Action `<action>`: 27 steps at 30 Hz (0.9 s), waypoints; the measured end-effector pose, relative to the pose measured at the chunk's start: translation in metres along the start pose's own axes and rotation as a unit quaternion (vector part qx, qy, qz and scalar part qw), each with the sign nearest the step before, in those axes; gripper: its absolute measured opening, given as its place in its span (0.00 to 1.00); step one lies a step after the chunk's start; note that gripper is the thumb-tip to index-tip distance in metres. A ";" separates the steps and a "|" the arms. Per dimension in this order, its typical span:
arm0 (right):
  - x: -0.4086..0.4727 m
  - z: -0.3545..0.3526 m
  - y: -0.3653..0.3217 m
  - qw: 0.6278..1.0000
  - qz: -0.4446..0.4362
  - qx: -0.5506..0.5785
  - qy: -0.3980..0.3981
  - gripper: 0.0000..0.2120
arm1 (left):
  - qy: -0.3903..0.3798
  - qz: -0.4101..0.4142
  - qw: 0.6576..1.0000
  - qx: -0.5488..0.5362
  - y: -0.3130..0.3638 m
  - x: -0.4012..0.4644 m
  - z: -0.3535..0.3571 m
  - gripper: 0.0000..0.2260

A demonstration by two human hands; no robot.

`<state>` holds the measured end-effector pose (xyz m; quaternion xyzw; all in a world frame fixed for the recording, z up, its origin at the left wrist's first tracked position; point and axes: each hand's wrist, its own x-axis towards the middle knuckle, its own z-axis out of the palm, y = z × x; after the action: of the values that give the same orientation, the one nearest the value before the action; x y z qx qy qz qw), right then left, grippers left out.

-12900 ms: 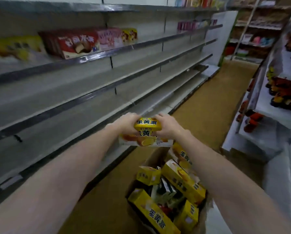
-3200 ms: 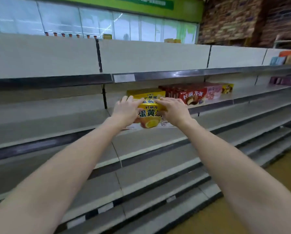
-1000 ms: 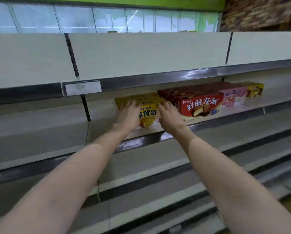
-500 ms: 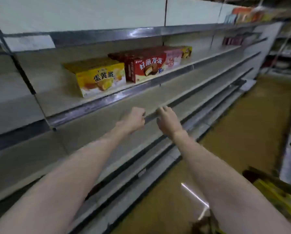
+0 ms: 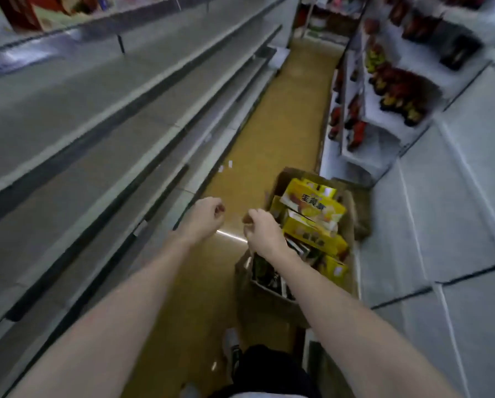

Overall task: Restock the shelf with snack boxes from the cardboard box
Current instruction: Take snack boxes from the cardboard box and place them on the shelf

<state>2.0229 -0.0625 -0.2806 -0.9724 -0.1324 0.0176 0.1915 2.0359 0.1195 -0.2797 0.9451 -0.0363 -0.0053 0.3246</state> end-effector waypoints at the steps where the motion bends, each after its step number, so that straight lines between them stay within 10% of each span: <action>1: -0.009 0.001 0.012 1.000 0.019 0.004 -0.001 0.07 | -0.009 -0.007 1.000 0.009 0.002 -0.003 0.012 0.08; 27: 0.005 -0.021 0.269 0.947 0.254 0.180 0.077 0.07 | -0.117 0.070 0.986 0.098 0.156 0.123 0.196 0.15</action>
<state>2.0973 -0.3091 -0.3622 -0.9217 0.1390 0.0144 0.3619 2.1421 -0.1327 -0.3368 0.9605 -0.1400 -0.0893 0.2233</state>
